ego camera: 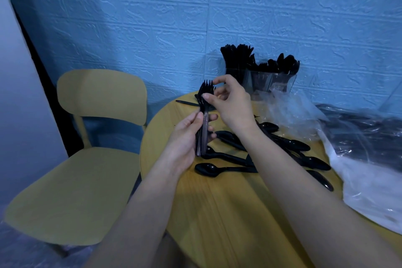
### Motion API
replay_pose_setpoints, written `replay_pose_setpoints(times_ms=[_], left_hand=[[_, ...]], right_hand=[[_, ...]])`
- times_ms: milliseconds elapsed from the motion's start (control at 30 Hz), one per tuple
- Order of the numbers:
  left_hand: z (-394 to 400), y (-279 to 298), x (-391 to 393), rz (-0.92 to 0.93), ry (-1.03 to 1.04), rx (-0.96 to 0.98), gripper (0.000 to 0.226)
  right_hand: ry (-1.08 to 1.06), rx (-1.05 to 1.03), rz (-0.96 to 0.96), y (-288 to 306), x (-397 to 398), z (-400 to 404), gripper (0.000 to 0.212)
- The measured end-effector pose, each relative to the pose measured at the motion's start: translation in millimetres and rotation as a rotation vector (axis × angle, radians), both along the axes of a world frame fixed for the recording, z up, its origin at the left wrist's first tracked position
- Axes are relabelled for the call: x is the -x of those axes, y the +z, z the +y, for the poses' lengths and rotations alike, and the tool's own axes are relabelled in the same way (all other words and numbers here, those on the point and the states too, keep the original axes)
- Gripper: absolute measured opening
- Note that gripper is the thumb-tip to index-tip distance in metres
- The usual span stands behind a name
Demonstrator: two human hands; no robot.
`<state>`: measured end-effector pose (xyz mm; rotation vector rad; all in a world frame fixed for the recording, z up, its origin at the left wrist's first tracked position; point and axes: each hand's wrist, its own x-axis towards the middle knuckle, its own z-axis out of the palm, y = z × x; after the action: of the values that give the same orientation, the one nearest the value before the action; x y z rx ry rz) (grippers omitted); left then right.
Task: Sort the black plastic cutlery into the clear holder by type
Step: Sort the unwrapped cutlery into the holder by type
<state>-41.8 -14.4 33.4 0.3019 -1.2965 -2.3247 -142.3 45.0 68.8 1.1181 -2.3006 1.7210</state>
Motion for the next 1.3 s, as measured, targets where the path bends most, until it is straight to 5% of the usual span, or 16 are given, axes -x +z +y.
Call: replay_pose_setpoints(times_ms=[200,367,433,900,1300], left_hand=[[-7,-4,0,0.017,0.097,-0.019,0.016],[-14,-4,-2,0.042,0.227,-0.108,0.017],[-13,-3,-3,0.036,0.217,-0.093,0.017],[-13,-3,-5,0.023,0.211,-0.106,0.018],[-12,-3,-4,0.001,0.21,-0.097,0.017]], right_hand=[[0.034,-0.141,0.053,-1,10,3,0.03],[0.477,-0.837,0.143,2,18,19,0.028],[0.53,-0.96,0.156,-6,9,15,0.035],[0.317,-0.809,0.184,-10,30,19,0.005],[0.211,-0.771,0.329,-16,38,18,0.019]])
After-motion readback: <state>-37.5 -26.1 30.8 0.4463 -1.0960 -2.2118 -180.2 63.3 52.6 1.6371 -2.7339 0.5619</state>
